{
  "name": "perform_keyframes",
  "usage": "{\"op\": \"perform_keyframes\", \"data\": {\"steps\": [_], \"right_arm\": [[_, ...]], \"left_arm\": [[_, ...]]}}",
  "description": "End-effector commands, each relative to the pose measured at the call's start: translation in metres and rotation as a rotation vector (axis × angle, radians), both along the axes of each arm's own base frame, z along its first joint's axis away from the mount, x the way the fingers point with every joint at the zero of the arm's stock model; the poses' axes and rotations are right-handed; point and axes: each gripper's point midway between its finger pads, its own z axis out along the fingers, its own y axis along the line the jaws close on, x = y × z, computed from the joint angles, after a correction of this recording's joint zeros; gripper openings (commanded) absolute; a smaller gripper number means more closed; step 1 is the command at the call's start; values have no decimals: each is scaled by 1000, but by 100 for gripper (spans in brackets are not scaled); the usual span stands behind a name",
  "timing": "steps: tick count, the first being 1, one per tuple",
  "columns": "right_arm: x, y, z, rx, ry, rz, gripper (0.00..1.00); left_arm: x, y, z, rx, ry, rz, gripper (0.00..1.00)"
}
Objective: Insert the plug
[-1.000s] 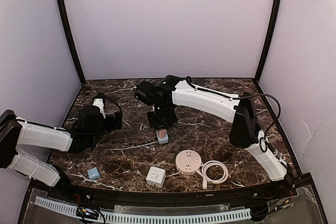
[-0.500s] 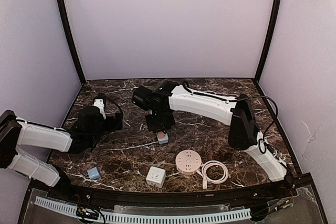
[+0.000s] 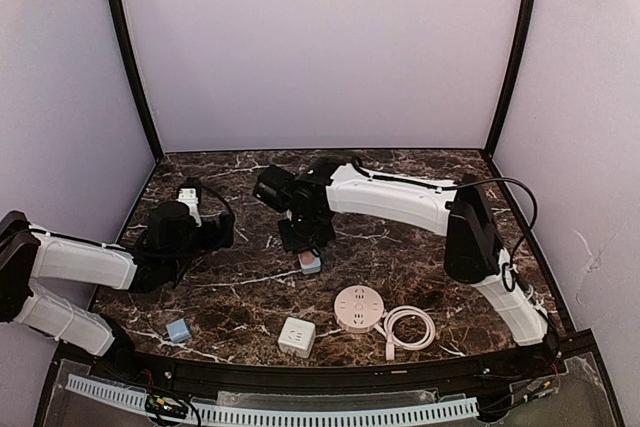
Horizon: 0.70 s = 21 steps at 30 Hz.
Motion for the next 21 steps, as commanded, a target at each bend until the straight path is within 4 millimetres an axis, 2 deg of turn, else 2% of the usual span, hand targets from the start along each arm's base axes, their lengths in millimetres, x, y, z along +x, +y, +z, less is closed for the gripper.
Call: {"op": "perform_keyframes", "data": {"steps": [1, 5, 6, 12, 15, 17, 21], "right_arm": [[12, 28, -45, 94, -23, 47, 5], [12, 32, -7, 176, -75, 80, 15], [12, 33, 8, 203, -95, 86, 21], [12, 30, 55, 299, -177, 114, 58], [10, 28, 80, 349, -212, 130, 73], [8, 24, 91, 362, -227, 136, 80], [1, 8, 106, 385, -256, 136, 85]], "left_arm": [[-3, 5, 2, -4, -2, 9, 99], [-3, 5, 0, -9, 5, 13, 99], [-3, 5, 1, -12, 5, 15, 99], [-1, 4, -3, -26, 27, 23, 99], [0, 3, -3, -30, 38, 21, 99], [0, 3, -4, -33, 47, 26, 99], [-2, -2, -6, -60, 81, 16, 99]]}}
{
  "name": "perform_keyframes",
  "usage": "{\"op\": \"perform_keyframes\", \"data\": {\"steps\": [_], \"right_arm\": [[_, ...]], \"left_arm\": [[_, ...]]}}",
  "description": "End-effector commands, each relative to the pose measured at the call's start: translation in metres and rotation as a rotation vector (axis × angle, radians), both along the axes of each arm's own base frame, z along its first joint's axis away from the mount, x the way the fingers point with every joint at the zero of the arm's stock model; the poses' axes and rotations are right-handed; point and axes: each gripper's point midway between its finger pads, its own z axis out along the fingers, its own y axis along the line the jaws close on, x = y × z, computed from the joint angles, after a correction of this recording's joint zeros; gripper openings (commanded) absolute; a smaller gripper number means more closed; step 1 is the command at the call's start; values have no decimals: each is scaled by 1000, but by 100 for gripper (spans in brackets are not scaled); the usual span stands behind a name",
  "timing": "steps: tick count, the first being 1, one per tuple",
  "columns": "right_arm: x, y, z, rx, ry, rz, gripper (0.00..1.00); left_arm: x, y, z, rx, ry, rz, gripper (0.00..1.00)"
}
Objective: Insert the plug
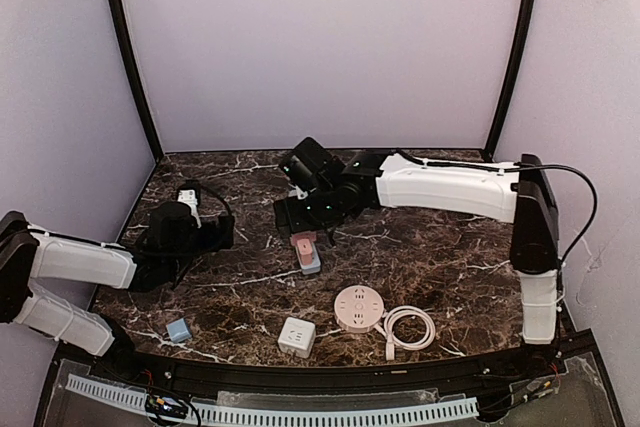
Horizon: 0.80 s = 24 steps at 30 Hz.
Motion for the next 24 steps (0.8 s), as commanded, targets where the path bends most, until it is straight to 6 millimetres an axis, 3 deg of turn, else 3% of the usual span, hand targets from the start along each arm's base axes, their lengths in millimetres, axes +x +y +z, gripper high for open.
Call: {"op": "perform_keyframes", "data": {"steps": [1, 6, 9, 12, 18, 21, 24], "right_arm": [[0, -11, 39, 93, -85, -5, 86], [-4, -55, 42, 74, -146, -67, 87], [-12, -75, 39, 79, -170, -61, 87], [-27, -93, 27, 94, -173, -23, 87], [-51, -134, 22, 142, -214, -7, 88], [-69, -145, 9, 137, -172, 50, 89], [-88, -153, -2, 132, -112, 98, 89]], "left_arm": [[1, -6, 0, -47, 47, -1, 99], [-9, -26, -2, -52, 83, -13, 99], [-11, -37, 9, -18, 70, 14, 99], [-13, -52, 15, -9, 72, 2, 99], [-9, -81, 26, -19, 90, -26, 99], [-10, -96, 22, 17, 129, -57, 99], [-14, -121, 31, 35, 131, -137, 99]]}}
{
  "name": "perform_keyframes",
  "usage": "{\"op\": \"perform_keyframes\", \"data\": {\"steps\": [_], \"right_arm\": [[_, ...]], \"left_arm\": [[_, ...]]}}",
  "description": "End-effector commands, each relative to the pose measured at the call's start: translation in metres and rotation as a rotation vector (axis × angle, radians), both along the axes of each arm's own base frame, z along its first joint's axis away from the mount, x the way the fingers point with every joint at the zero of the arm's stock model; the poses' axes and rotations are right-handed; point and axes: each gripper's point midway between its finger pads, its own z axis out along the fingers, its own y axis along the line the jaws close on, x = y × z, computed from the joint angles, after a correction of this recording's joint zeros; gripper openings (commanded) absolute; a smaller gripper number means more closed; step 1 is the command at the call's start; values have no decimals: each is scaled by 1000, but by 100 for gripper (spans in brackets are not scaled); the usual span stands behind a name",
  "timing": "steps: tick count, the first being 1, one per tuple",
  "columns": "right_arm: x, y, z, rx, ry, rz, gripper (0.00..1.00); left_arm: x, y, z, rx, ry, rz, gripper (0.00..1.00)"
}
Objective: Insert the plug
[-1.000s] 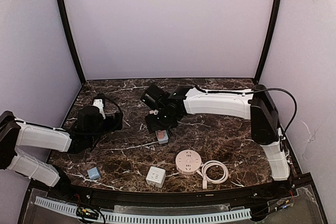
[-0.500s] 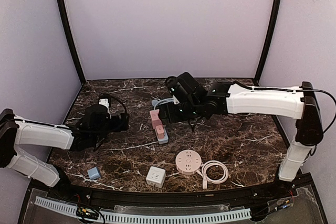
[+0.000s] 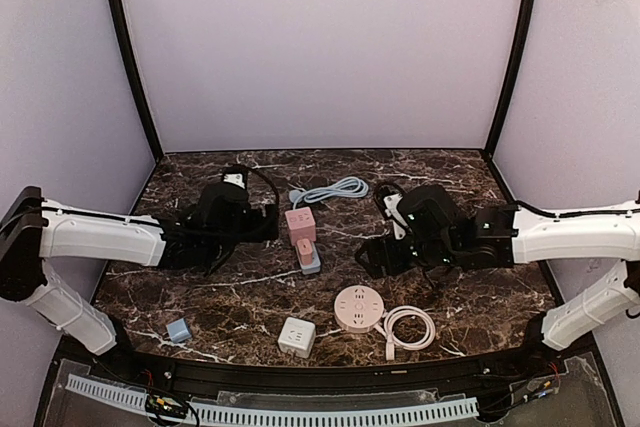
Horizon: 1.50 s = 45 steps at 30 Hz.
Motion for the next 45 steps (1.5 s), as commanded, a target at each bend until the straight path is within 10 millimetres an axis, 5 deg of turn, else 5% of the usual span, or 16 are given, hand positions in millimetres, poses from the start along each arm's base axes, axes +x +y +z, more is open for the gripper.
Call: {"op": "perform_keyframes", "data": {"steps": [1, 7, 15, 24, 34, 40, 45], "right_arm": [[-21, -4, -9, 25, 46, 85, 89], [-62, -16, -30, 42, 154, 185, 79], [-120, -24, -75, -100, 282, 318, 70], [-145, -35, -113, -251, 374, 321, 68], [-139, -43, -144, -434, 362, 272, 67], [-124, -42, -147, -487, 293, 241, 44], [-105, -31, -143, -509, 203, 224, 39]], "left_arm": [[-12, -23, -4, 69, 56, -85, 99], [-24, -52, 4, 84, 87, -184, 99], [-61, -63, -9, 160, 179, -329, 99], [-115, -75, -8, 231, 266, -541, 99], [-160, -79, -28, 291, 375, -711, 99], [-173, -89, -36, 276, 386, -762, 99], [-167, -91, -43, 291, 365, -732, 99]]}}
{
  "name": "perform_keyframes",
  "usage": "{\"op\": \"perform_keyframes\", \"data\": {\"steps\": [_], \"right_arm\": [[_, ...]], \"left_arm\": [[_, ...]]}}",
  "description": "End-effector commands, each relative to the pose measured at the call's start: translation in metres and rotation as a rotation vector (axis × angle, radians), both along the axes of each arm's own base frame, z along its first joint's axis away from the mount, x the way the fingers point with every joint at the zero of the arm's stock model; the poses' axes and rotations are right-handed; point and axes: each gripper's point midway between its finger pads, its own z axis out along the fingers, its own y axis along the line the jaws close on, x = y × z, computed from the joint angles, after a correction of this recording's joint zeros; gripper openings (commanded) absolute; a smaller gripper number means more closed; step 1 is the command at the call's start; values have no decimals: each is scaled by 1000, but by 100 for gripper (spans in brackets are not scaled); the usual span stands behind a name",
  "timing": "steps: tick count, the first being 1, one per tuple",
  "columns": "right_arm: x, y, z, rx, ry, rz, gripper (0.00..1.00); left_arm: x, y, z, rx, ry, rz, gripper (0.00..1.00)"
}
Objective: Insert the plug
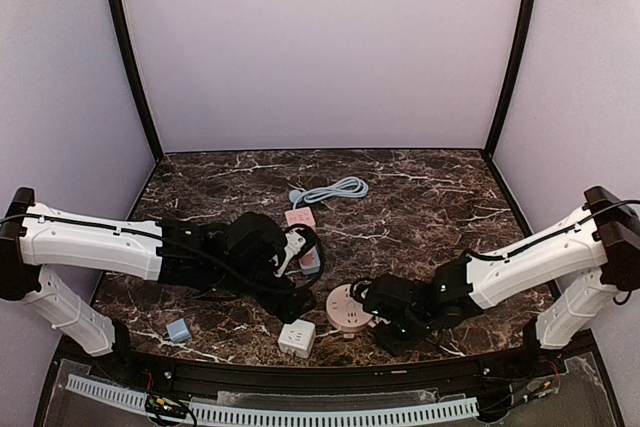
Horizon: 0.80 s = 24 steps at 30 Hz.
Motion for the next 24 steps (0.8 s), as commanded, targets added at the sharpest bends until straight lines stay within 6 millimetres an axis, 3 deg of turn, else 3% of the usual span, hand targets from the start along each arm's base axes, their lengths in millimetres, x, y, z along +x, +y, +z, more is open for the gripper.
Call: {"op": "perform_keyframes", "data": {"steps": [1, 8, 13, 18, 24], "right_arm": [[19, -9, -13, -102, -96, -2, 39], [51, -5, -16, -106, -139, -4, 41], [85, -7, -8, -99, -197, -65, 43], [96, -3, -8, -103, -204, -58, 44], [86, 4, 1, -68, -152, -34, 59]], "left_arm": [[-3, 1, -14, 20, 2, -6, 99], [-9, 6, -31, 55, 30, -2, 99], [-14, 11, -31, 53, 58, 5, 99], [-16, 18, -29, 79, 72, 28, 99], [-29, 14, -26, 56, 145, -4, 99]]}}
